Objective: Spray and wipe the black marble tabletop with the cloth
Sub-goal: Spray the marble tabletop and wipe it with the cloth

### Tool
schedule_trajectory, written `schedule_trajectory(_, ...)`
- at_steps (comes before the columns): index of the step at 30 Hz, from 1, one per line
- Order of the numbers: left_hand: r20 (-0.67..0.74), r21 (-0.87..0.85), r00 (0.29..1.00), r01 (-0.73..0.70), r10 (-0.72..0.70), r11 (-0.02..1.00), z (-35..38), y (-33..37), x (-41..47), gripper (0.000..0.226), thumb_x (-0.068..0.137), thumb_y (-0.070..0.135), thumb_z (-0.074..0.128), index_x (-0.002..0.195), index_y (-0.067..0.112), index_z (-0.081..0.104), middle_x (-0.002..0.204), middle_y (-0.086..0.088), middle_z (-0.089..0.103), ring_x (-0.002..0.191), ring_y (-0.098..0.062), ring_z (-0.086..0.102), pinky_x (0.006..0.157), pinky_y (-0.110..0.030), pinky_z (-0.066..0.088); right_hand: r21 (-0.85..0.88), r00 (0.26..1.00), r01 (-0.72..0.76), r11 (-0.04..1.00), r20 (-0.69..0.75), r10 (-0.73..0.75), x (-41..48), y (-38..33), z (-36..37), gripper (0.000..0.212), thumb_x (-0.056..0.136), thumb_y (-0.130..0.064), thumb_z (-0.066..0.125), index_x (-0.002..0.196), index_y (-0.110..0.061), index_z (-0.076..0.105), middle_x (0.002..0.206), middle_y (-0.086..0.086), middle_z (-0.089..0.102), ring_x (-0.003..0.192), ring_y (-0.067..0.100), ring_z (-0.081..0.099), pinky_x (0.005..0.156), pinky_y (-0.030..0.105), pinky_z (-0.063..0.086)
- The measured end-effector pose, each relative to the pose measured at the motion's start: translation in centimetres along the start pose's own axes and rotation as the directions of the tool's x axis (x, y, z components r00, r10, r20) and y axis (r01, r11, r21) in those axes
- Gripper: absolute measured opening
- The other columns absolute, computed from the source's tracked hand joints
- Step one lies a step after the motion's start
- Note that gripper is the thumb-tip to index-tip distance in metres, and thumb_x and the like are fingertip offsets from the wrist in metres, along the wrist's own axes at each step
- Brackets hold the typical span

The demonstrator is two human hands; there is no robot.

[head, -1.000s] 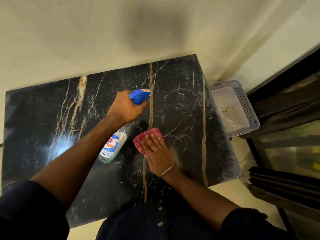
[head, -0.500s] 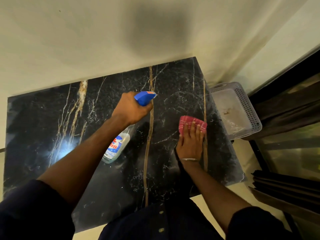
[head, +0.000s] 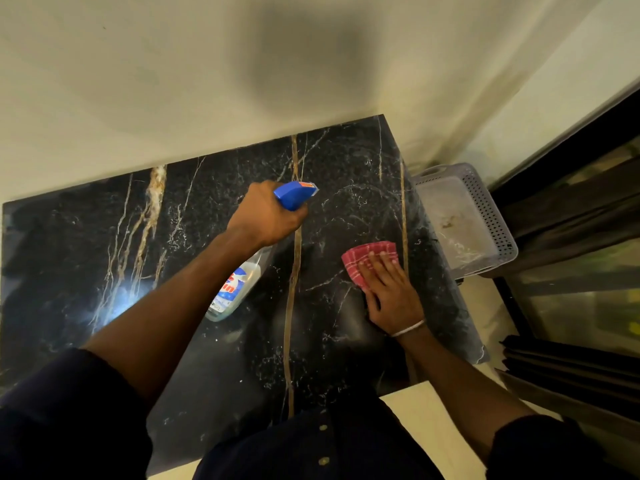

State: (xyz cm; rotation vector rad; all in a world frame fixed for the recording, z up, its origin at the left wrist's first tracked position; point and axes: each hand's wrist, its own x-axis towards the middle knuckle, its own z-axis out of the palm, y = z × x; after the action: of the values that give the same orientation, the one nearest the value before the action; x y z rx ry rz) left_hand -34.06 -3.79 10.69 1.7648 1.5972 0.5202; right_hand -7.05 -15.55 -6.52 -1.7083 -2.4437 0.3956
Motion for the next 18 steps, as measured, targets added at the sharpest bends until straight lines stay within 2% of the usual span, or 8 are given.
schedule_trajectory(3, 0.056, 0.050, 0.998, -0.006, 0.003, 0.999, 0.3, -0.2, 0.3, 0.013, 0.085, 0.022, 0.067, 0.087, 0.010, 0.062, 0.062, 0.001, 0.057, 0.053, -0.008, 0.054, 0.053, -0.015, 0.039, 0.024, 0.990, -0.127, 0.992, -0.054, 0.129, -0.2, -1.4, 0.1, 0.059, 0.094, -0.032, 0.042, 0.149, -0.014, 0.036, 0.157, 0.014, 0.031, 0.149, 0.032, 0.017, 0.116, 0.055, 0.025)
schedule_trajectory(7, 0.115, 0.065, 0.993, -0.044, 0.036, 0.997, 0.6, -0.3, 0.3, 0.014, 0.082, 0.022, 0.068, 0.080, 0.011, 0.061, 0.061, -0.002, 0.058, 0.052, -0.011, 0.055, 0.053, -0.021, 0.043, 0.032, 0.960, -0.269, 0.963, -0.076, 0.270, -0.1, -5.1, 1.2, 0.059, 0.094, -0.033, 0.041, 0.149, -0.015, 0.036, 0.157, 0.014, 0.030, 0.149, 0.033, 0.015, 0.122, 0.049, 0.009)
schedule_trajectory(12, 0.109, 0.065, 0.991, -0.084, 0.076, 0.994, 0.5, -0.3, 0.1, 0.012, 0.082, 0.022, 0.068, 0.077, 0.019, 0.058, 0.060, 0.004, 0.057, 0.051, -0.006, 0.055, 0.054, -0.016, 0.041, 0.053, 0.961, -0.258, 0.965, -0.095, 0.262, -0.1, -5.1, 1.7, 0.058, 0.094, -0.032, 0.042, 0.149, -0.015, 0.033, 0.156, 0.013, 0.032, 0.149, 0.032, 0.016, 0.120, 0.053, 0.019)
schedule_trajectory(18, 0.017, 0.001, 0.996, -0.092, 0.092, 0.996, 0.6, 0.4, 0.0, 0.012, 0.083, 0.018, 0.068, 0.076, 0.018, 0.058, 0.057, 0.009, 0.053, 0.049, 0.001, 0.055, 0.049, -0.006, 0.040, 0.003, 0.946, -0.317, 0.949, -0.078, 0.316, 0.2, -6.4, 1.5, 0.058, 0.093, -0.035, 0.034, 0.148, -0.016, 0.036, 0.155, 0.014, 0.034, 0.148, 0.032, 0.019, 0.120, 0.051, 0.016)
